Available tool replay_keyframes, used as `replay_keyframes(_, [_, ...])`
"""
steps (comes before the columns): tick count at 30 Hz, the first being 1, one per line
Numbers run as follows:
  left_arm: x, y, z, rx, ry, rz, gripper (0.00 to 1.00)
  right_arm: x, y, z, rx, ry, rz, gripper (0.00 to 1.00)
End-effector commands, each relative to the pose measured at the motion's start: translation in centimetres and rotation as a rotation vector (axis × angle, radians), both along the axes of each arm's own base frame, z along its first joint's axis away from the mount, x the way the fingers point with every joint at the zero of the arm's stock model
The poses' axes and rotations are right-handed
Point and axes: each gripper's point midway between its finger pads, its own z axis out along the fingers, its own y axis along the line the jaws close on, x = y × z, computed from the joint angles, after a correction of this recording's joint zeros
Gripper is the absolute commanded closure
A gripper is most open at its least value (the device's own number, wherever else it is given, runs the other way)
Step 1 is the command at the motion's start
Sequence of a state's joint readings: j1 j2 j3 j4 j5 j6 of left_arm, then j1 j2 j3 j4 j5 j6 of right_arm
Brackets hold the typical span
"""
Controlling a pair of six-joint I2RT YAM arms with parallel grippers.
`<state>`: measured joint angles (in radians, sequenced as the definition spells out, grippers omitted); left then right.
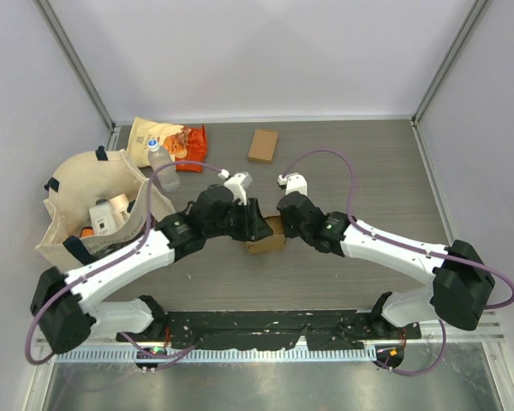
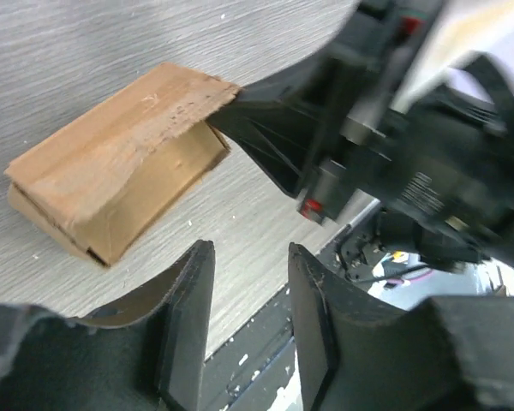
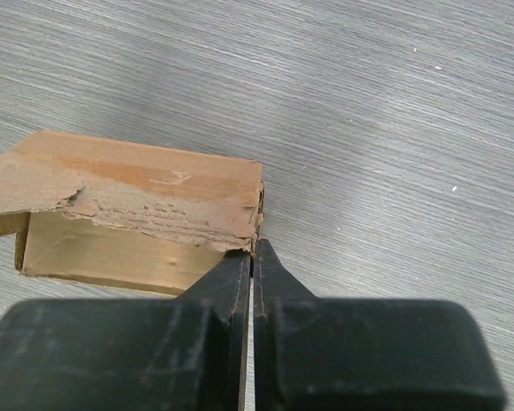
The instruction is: Fold the paper box
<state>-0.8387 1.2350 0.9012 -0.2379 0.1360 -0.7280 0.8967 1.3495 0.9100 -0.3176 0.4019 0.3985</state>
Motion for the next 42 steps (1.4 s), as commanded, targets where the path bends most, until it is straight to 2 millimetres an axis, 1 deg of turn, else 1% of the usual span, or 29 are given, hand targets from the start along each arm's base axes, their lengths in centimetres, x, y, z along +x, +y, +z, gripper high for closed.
replay_keyframes(1, [-0.5,2.9,4.5,-0.055,-0.032,0.038,0.53,0.6,0.0,1.3,0.022,-0.051,-0.022,0.98])
replay_keyframes(2, [-0.6,3.8,4.5,-0.053,-0.009,0.063,0.51,0.5,0.1,1.5,0.028,-0.050,-0.015,0.97])
replay_keyframes(3, [-0.1,5.0,5.1,-0.075,0.001,0.100,0.48,0.5,0.2,1.6,0.033,-0.050,-0.013,0.96])
replay_keyframes(4, [0.1,5.6,5.2,-0.098,0.041,0.150,0.41,0.5,0.3,1.9,0.040,-0.049,-0.009,0.93])
replay_keyframes(5, [0.0,6.7,4.6,-0.082,0.094,0.199,0.36,0.3,0.5,1.9,0.046,-0.040,-0.001,0.90])
replay_keyframes(6, [0.8,7.9,4.4,-0.095,0.133,0.274,0.29,0.2,0.6,2.0,0.052,-0.034,0.001,0.87])
replay_keyframes(7, [0.9,8.2,4.2,-0.126,0.194,0.311,0.25,0.2,0.8,2.4,0.070,-0.034,-0.002,0.80])
replay_keyframes(8, [1.6,8.5,4.5,-0.159,0.206,0.338,0.23,-0.1,1.1,2.6,0.083,-0.021,0.009,0.75])
replay_keyframes(9, [1.6,8.2,4.0,-0.171,0.239,0.338,0.19,-0.2,1.2,2.8,0.093,-0.016,0.014,0.70])
replay_keyframes(10, [2.0,8.0,3.9,-0.186,0.263,0.357,0.18,-0.3,1.6,3.3,0.116,-0.010,0.020,0.60])
replay_keyframes(11, [2.4,7.8,3.8,-0.183,0.279,0.361,0.18,-0.5,2.1,3.5,0.131,0.003,0.040,0.57])
replay_keyframes(12, [2.7,7.5,2.9,-0.167,0.316,0.369,0.19,-0.7,2.4,4.2,0.137,0.013,0.051,0.54])
replay_keyframes(13, [2.6,7.4,2.3,-0.157,0.366,0.389,0.19,-0.8,2.4,4.4,0.143,0.024,0.050,0.49])
replay_keyframes(16, [2.9,6.9,1.4,-0.145,0.437,0.409,0.20,-1.7,2.7,6.6,0.190,0.030,0.080,0.45])
replay_keyframes(17, [2.9,6.8,1.2,-0.153,0.455,0.422,0.21,-2.0,2.5,7.2,0.205,0.032,0.084,0.43])
replay_keyframes(18, [3.0,6.8,1.0,-0.156,0.465,0.433,0.21,-2.4,2.0,8.7,0.225,0.018,0.082,0.40])
replay_keyframes(19, [3.3,6.8,0.8,-0.160,0.464,0.451,0.21,-2.5,1.4,9.4,0.227,0.015,0.072,0.38])
replay_keyframes(21, [3.4,6.9,0.3,-0.166,0.493,0.490,0.21,-2.4,-0.4,10.7,0.236,0.042,0.001,0.27])
replay_keyframes(22, [3.6,6.8,0.4,-0.176,0.496,0.497,0.20,-0.9,-2.3,10.8,0.282,0.098,-0.081,0.20])
replay_keyframes(24, [3.8,6.5,0.1,-0.187,0.527,0.512,0.20,0.0,-2.6,11.5,0.460,0.249,-0.095,0.19])
replay_keyframes(25, [4.0,6.2,0.2,-0.201,0.531,0.511,0.20,0.3,-2.0,11.7,0.578,0.349,-0.048,0.19])
replay_keyframes(27, [4.1,5.7,-0.5,-0.218,0.580,0.525,0.20,1.1,-1.0,12.1,0.681,0.408,-0.044,0.19])
replay_keyframes(28, [4.3,5.6,-0.7,-0.227,0.586,0.535,0.20,1.3,-0.7,11.8,0.693,0.429,-0.046,0.19])
replay_keyframes(29, [4.3,5.7,-1.0,-0.228,0.598,0.546,0.20,1.5,-0.2,11.1,0.703,0.472,-0.051,0.19])
replay_keyframes(32, [4.7,5.6,-1.4,-0.237,0.603,0.564,0.20,2.1,0.0,9.3,0.742,0.527,-0.087,0.19])
replay_keyframes(35, [4.7,5.9,-2.3,-0.219,0.605,0.582,0.22,2.2,0.5,6.8,0.776,0.570,-0.093,0.25])
replay_keyframes(36, [4.8,5.8,-2.4,-0.224,0.604,0.580,0.23,2.1,0.5,6.3,0.777,0.579,-0.105,0.25])
replay_keyframes(39, [4.4,5.7,-3.7,-0.209,0.629,0.571,0.27,2.1,0.2,5.0,0.779,0.574,-0.130,0.27])
replay_keyframes(42, [4.3,5.3,-4.5,-0.222,0.638,0.551,0.32,1.7,0.5,4.3,0.797,0.598,-0.118,0.32])
